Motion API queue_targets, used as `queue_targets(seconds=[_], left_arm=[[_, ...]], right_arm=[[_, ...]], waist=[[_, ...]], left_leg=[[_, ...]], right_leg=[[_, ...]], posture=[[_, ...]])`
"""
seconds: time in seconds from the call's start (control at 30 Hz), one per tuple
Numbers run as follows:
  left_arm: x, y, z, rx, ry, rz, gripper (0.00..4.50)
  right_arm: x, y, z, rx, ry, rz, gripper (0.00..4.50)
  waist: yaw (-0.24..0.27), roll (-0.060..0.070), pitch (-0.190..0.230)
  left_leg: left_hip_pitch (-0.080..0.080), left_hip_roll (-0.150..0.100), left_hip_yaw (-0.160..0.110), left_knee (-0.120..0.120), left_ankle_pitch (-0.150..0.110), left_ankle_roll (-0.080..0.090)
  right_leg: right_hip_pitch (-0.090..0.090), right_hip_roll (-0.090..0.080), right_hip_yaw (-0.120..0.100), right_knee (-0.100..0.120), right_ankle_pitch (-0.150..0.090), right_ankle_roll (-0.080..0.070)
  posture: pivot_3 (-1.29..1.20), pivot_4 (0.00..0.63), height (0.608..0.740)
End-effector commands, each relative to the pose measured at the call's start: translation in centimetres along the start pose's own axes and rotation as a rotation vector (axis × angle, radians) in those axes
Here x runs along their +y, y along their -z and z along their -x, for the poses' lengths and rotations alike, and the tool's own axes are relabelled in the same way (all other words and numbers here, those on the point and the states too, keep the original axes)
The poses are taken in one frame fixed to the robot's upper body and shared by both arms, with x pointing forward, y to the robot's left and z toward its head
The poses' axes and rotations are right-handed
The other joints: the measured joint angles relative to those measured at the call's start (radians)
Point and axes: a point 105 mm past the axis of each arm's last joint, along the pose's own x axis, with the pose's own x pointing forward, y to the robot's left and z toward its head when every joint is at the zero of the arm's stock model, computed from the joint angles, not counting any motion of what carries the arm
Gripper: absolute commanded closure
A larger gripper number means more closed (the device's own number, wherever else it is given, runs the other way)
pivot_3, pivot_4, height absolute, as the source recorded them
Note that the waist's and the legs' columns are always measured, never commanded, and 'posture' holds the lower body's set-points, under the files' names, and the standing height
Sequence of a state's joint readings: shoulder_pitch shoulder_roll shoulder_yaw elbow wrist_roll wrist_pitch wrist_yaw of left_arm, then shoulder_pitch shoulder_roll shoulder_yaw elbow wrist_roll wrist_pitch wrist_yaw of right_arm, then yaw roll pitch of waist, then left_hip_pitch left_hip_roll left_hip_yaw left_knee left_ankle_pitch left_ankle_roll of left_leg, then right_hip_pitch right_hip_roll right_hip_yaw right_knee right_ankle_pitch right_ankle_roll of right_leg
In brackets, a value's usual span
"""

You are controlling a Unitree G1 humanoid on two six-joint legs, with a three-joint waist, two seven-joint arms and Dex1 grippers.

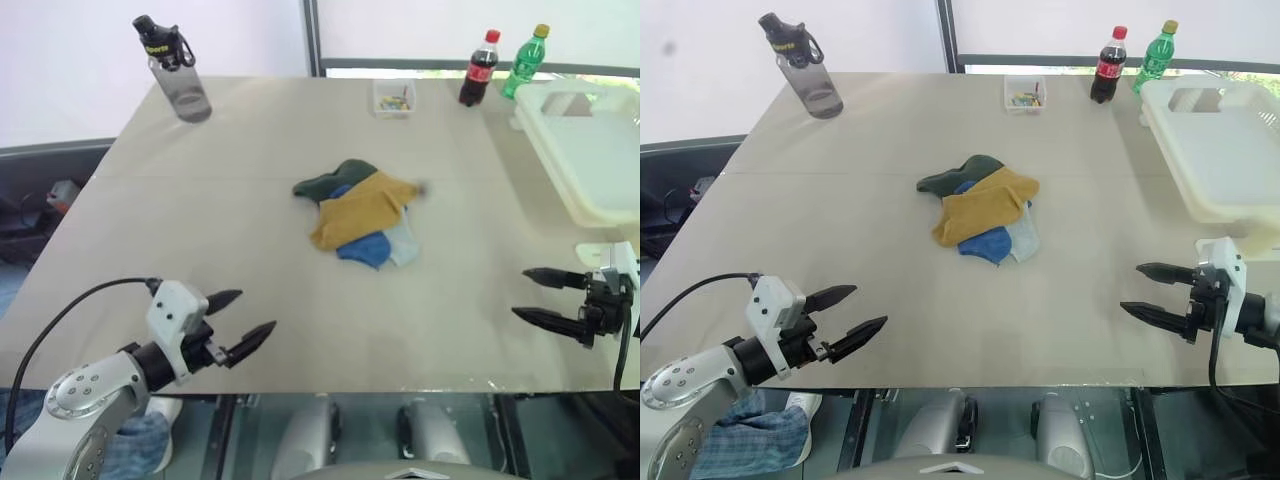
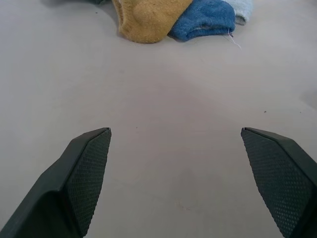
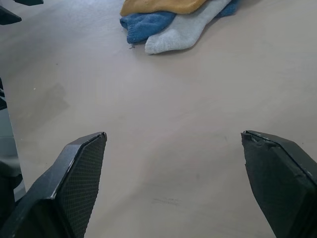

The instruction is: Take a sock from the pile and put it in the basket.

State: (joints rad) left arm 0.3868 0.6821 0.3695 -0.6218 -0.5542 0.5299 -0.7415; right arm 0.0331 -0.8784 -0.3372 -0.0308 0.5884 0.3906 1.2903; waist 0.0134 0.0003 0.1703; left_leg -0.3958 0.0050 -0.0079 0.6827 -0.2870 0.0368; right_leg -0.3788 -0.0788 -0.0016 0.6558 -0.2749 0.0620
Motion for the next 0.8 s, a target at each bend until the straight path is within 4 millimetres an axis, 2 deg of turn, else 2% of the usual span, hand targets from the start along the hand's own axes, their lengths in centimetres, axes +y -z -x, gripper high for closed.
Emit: queue_targets(seconds=[0.03, 0.8], left_arm=[[-0.47, -1.42, 0.22, -0.049, 0.034, -0.039, 0.0], [-0.4, -1.35, 0.18, -0.045, 0.046, -0.041, 0.0]], right_arm=[[0.03, -1.22, 0.92, -0.021, 0.013, 0.057, 0.02], [-0.17, -1.2, 0.29, -0.01, 0.037, 0.078, 0.02]], waist=[[0.0, 0.0, 0.0], [0.0, 0.0, 0.0]], left_leg=[[0.0, 0.0, 0.0, 0.0, 0.0, 0.0], [0.0, 0.0, 0.0, 0.0, 0.0, 0.0]], right_leg=[[0.0, 0.0, 0.0, 0.0, 0.0, 0.0], [0.0, 0.0, 0.0, 0.0, 0.0, 0.0]], posture=[[0.0, 0.15, 0.74], [0.0, 0.15, 0.74]])
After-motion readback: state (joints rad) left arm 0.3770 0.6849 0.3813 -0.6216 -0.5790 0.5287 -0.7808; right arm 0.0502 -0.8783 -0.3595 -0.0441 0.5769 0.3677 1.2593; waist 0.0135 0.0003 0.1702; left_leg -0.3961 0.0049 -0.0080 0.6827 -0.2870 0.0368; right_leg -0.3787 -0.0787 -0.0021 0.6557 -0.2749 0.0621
